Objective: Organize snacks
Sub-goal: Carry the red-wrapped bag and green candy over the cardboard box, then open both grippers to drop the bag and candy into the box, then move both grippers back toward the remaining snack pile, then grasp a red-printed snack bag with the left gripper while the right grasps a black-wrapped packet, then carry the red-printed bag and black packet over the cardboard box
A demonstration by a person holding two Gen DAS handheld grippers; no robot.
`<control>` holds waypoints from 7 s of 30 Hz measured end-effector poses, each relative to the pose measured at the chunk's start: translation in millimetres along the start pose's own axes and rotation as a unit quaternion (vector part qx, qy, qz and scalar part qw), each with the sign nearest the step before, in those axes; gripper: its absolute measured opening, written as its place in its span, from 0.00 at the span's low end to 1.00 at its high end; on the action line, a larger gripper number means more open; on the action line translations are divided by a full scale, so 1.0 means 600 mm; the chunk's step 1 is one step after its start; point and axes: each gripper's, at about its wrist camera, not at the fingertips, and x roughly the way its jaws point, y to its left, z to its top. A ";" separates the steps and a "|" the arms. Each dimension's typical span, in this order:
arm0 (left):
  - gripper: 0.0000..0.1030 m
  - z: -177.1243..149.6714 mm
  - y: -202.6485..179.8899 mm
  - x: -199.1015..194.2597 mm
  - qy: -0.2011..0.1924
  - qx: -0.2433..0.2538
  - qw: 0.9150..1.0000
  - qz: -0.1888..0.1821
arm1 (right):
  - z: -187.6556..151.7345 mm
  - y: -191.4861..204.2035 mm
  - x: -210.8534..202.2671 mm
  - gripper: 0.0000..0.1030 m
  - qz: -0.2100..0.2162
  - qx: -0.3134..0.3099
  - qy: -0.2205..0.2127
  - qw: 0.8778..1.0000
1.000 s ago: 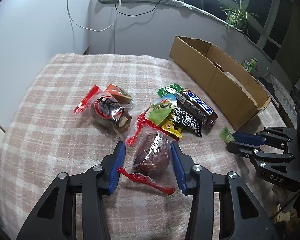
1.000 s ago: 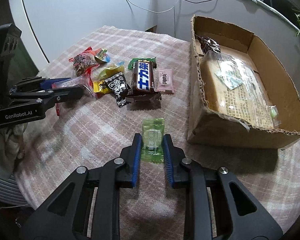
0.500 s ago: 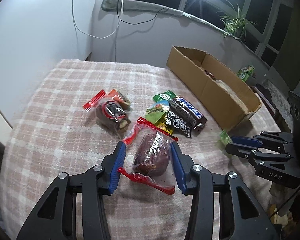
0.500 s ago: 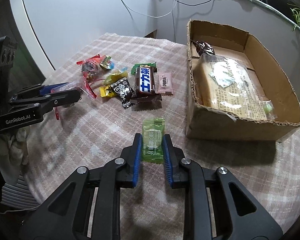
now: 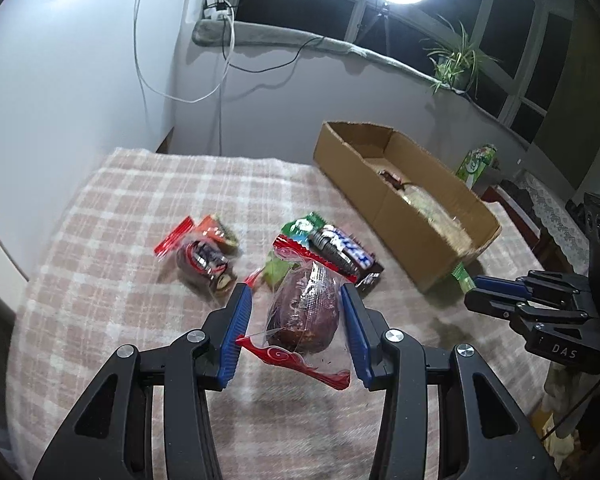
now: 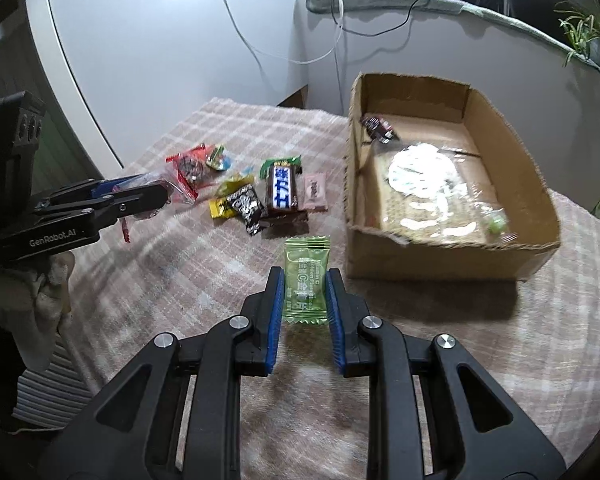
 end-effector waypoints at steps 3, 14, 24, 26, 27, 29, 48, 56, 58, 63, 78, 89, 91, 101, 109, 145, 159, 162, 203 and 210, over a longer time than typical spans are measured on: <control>0.43 0.012 -0.006 0.003 -0.006 0.001 1.000 -0.004 | 0.005 -0.012 -0.015 0.21 -0.002 0.007 -0.010 1.000; 0.43 0.074 -0.040 0.026 -0.029 0.014 0.999 -0.023 | 0.026 -0.081 -0.057 0.21 -0.024 0.036 -0.038 0.998; 0.43 0.123 -0.073 0.067 -0.036 0.016 0.998 -0.043 | 0.052 -0.142 -0.063 0.21 -0.049 0.050 -0.049 0.996; 0.43 0.131 -0.079 0.076 -0.036 0.018 0.998 -0.044 | 0.055 -0.154 -0.060 0.21 -0.051 0.052 -0.050 0.996; 0.43 0.138 -0.082 0.083 -0.036 0.020 0.998 -0.044 | 0.057 -0.159 -0.059 0.21 -0.052 0.053 -0.049 0.996; 0.43 0.148 -0.087 0.093 -0.036 0.024 0.998 -0.043 | 0.061 -0.169 -0.054 0.21 -0.053 0.054 -0.049 0.996; 0.43 0.204 -0.129 0.207 -0.017 0.044 0.998 -0.045 | 0.088 -0.231 -0.001 0.21 -0.053 0.064 -0.033 0.996; 0.43 0.210 -0.137 0.227 -0.012 0.046 0.998 -0.048 | 0.089 -0.241 0.008 0.21 -0.052 0.070 -0.029 0.996; 0.43 0.210 -0.139 0.231 -0.010 0.047 0.998 -0.049 | 0.090 -0.241 0.010 0.21 -0.051 0.070 -0.027 0.996; 0.52 0.211 -0.141 0.237 -0.003 0.048 0.998 -0.050 | 0.092 -0.240 0.013 0.25 -0.049 0.069 -0.027 0.996; 0.56 0.209 -0.137 0.211 -0.014 0.044 0.998 -0.051 | 0.093 -0.221 -0.002 0.68 -0.054 0.063 -0.040 0.996; 0.56 0.195 -0.106 0.130 -0.041 0.026 0.998 -0.049 | 0.094 -0.168 -0.035 0.68 -0.044 0.045 -0.050 0.997; 0.56 0.188 -0.098 0.112 -0.047 0.024 0.998 -0.046 | 0.093 -0.152 -0.042 0.68 -0.040 0.039 -0.053 0.997; 0.56 0.142 -0.030 0.027 -0.067 -0.001 0.998 -0.019 | 0.078 -0.066 -0.053 0.68 0.006 0.014 -0.058 0.998; 0.56 0.095 0.039 -0.007 -0.060 -0.031 0.998 0.017 | 0.068 0.005 -0.014 0.58 0.049 -0.008 -0.036 0.998; 0.56 0.020 0.129 0.086 0.025 -0.104 0.994 0.016 | 0.095 0.095 0.198 0.29 0.002 -0.004 0.038 0.999; 0.44 0.018 0.124 0.106 0.035 -0.087 0.995 0.022 | 0.083 0.110 0.205 0.29 0.009 -0.037 0.050 0.998; 0.42 0.016 0.124 0.105 0.032 -0.086 0.996 0.021 | 0.079 0.113 0.203 0.26 0.006 -0.045 0.049 0.998; 0.41 0.027 0.046 -0.028 -0.054 -0.077 0.996 0.000 | 0.059 0.035 0.007 0.25 0.039 0.033 -0.047 0.998; 0.41 0.050 0.013 -0.012 -0.054 -0.064 0.996 -0.013 | 0.057 -0.023 -0.020 0.25 0.024 0.058 -0.062 0.996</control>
